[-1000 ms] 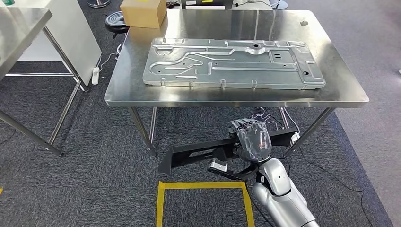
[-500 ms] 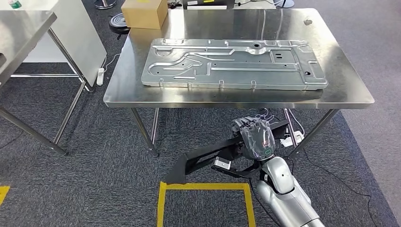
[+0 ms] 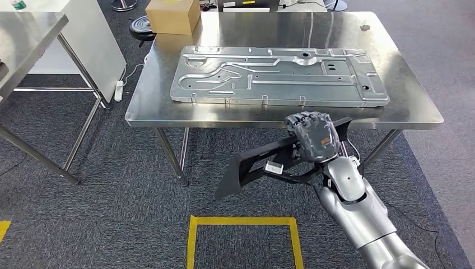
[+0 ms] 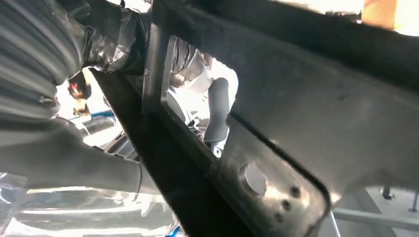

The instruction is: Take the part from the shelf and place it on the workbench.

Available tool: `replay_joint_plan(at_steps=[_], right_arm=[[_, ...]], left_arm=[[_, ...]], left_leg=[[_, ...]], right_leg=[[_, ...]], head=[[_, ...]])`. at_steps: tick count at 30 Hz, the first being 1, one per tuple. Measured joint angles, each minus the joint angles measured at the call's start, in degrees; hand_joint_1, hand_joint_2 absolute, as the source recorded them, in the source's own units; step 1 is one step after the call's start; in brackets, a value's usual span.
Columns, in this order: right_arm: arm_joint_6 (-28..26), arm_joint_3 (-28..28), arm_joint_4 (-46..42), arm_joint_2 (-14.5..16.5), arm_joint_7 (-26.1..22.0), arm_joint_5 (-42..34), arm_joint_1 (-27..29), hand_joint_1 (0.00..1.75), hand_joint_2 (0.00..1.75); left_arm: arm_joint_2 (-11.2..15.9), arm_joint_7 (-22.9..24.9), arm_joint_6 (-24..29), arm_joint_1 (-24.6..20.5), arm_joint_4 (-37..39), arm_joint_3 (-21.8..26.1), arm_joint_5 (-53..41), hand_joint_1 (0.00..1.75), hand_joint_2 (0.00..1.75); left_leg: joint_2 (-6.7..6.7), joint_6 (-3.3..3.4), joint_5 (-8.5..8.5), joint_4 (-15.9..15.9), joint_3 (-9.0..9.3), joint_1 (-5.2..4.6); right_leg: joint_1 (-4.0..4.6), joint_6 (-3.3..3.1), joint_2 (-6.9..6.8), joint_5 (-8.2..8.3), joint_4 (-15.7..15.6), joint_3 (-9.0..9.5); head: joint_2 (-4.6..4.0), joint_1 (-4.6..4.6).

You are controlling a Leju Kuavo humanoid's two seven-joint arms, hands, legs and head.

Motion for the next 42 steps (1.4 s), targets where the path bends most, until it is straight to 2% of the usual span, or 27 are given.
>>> replay_joint_plan(at_steps=[9, 18, 22, 25, 27, 28, 30, 31, 32, 33, 35, 36, 37, 39, 40, 41, 42], right_arm=[[4.3, 1.9, 4.1, -1.8, 0.0, 0.4, -11.9, 1.75, 1.75], [5.2, 3.3, 5.6, -2.6, 0.7, 0.4, -14.6, 1.75, 1.75], [5.2, 3.8, 5.8, -2.6, 0.8, 0.4, -14.7, 1.75, 1.75], [5.3, 4.2, 5.9, -2.6, 0.8, 0.4, -14.7, 1.75, 1.75], [5.3, 4.5, 6.1, -2.6, 0.8, 0.5, -14.9, 1.75, 1.75], [5.3, 4.6, 6.3, -2.6, 0.9, 0.5, -15.0, 1.75, 1.75], [5.3, 4.8, 6.5, -2.6, 0.9, 0.6, -15.1, 1.75, 1.75], [5.3, 5.0, 6.6, -2.6, 0.9, 0.6, -15.1, 1.75, 1.75], [5.3, 5.2, 6.8, -2.6, 0.9, 0.6, -15.0, 1.75, 1.75], [5.3, 5.3, 6.9, -2.6, 0.9, 0.6, -14.9, 1.75, 1.75], [5.3, 5.4, 7.0, -2.7, 1.0, 0.6, -14.9, 1.75, 1.75], [5.3, 5.5, 7.1, -2.7, 1.0, 0.6, -15.0, 1.75, 1.75], [5.3, 5.5, 7.2, -2.7, 1.0, 0.6, -15.0, 1.75, 1.75], [5.3, 5.6, 7.3, -2.7, 1.1, 0.6, -15.0, 1.75, 1.75], [5.3, 5.7, 7.3, -2.7, 1.1, 0.6, -14.9, 1.75, 1.75], [5.3, 5.7, 7.3, -2.7, 1.2, 0.6, -14.9, 1.75, 1.75], [5.3, 5.7, 7.3, -2.8, 1.2, 0.6, -15.0, 1.75, 1.75]], left_arm=[[0.1, -0.1, -0.5, 0.0, 0.0, -0.9, 0.0, 0.0, 1.75], [0.1, -0.4, -0.3, -0.1, 0.0, -1.5, 0.1, 0.0, 1.75], [0.1, -0.5, -0.3, -0.1, 0.0, -1.8, 0.0, 0.0, 1.75], [0.1, -0.5, -0.3, -0.1, 0.0, -1.9, 0.0, 0.0, 1.75], [0.1, -0.5, -0.4, -0.1, 0.0, -1.9, 0.0, 0.0, 1.75], [0.1, -0.6, -0.5, -0.1, 0.0, -1.9, 0.0, 0.0, 1.75], [0.1, -0.6, -0.5, -0.2, 0.0, -1.9, 0.0, 0.0, 1.75], [0.1, -0.6, -0.5, -0.1, 0.0, -1.9, 0.0, 0.0, 1.75], [0.1, -0.7, -0.5, -0.1, 0.0, -1.9, 0.0, 0.0, 1.75], [0.0, -0.7, -0.5, 0.0, 0.0, -1.9, 0.0, 0.0, 1.75], [0.0, -0.7, -0.5, 0.1, 0.0, -2.0, 0.0, 0.0, 1.75], [0.0, -0.7, -0.5, 0.1, 0.0, -2.0, 0.0, 0.0, 1.75], [0.0, -0.7, -0.5, 0.0, 0.0, -2.0, 0.1, 0.0, 1.75], [0.1, -0.8, -0.5, -0.1, 0.0, -2.0, 0.1, 0.0, 1.75], [0.1, -0.8, -0.5, -0.1, 0.0, -2.1, 0.2, 0.0, 1.75], [0.1, -0.9, -0.5, -0.1, 0.1, -2.1, 0.3, 0.0, 1.75], [0.1, -0.9, -0.5, -0.2, 0.1, -2.1, 0.4, 0.0, 1.75]], left_leg=[[-0.01, 0.06, 0.02, 0.1, -0.04, -0.1], [-0.01, 0.21, -0.07, 0.3, -0.16, -0.27], [-0.01, 0.73, -0.24, 0.4, -0.27, -0.51], [0.01, 1.66, -0.23, -0.5, 0.09, -0.41], [0.05, 2.35, -0.23, -1.3, 1.16, -0.18], [0.1, 2.57, -0.23, -1.5, 1.6, -0.12], [0.15, 2.74, -0.46, -1.5, 1.9, -0.13], [0.14, 2.68, -0.63, -1.4, 2.05, -0.1], [0.1, 2.55, -0.89, -1.4, 2.27, -0.05], [0.03, 2.36, -1.23, -1.2, 2.59, 0.04], [-0.11, 1.8, -2.21, -0.8, 3.34, 0.24], [-0.18, 1.44, -2.71, -0.6, 3.59, 0.31], [-0.22, 1.03, -3.1, -0.6, 3.64, 0.35], [-0.25, 0.23, -3.52, -0.5, 3.93, 0.31], [-0.23, -0.08, -3.66, -0.4, 4.04, 0.29], [-0.03, -0.36, -3.55, 0.5, 3.97, 0.29], [0.29, -0.61, -3.37, 2.3, 3.12, 0.31]], right_leg=[[-0.1, 0.17, -0.01, 0.11, -0.2, 0.06], [-0.33, 0.31, -0.01, 0.17, -0.4, 0.09], [-0.59, 0.68, -0.03, 0.22, -0.5, 0.12], [-0.6, 1.3, -0.07, 0.85, 0.1, 0.18], [-0.55, 1.48, -0.11, 0.04, 2.2, -0.65], [-0.56, 1.5, -0.13, -1.25, 4.5, -1.87], [-0.54, 1.73, -0.13, -4.36, 11.0, -5.5], [-0.6, 1.9, -0.14, -5.17, 13.6, -7.17], [-0.69, 2.06, -0.17, -4.94, 14.6, -8.13], [-0.82, 2.18, -0.2, -3.49, 13.3, -7.99], [-1.02, 2.29, -0.16, 1.02, 6.5, -5.46], [-0.89, 2.19, -0.09, 2.21, 3.1, -4.28], [-0.7, 1.83, -0.03, 2.71, 1.0, -3.49], [-0.33, 0.72, 0.05, 1.96, -0.1, -3.1], [-0.42, 0.15, 0.04, 1.92, 0.0, -2.64], [-0.53, -0.32, 0.03, 1.64, -0.3, -2.05], [-0.64, -0.72, -0.05, 1.25, -0.5, -1.31]], head=[[0.0, 0.01], [0.0, 0.0], [0.0, 0.0], [0.0, -0.02], [0.0, 0.03], [0.0, 0.04], [0.0, 0.06], [0.0, 0.05], [0.0, 0.06], [0.0, 0.05], [0.0, 0.07], [0.0, 0.09], [0.0, 0.09], [0.0, 0.07], [0.0, 0.05], [0.0, 0.07], [0.0, 0.03]])
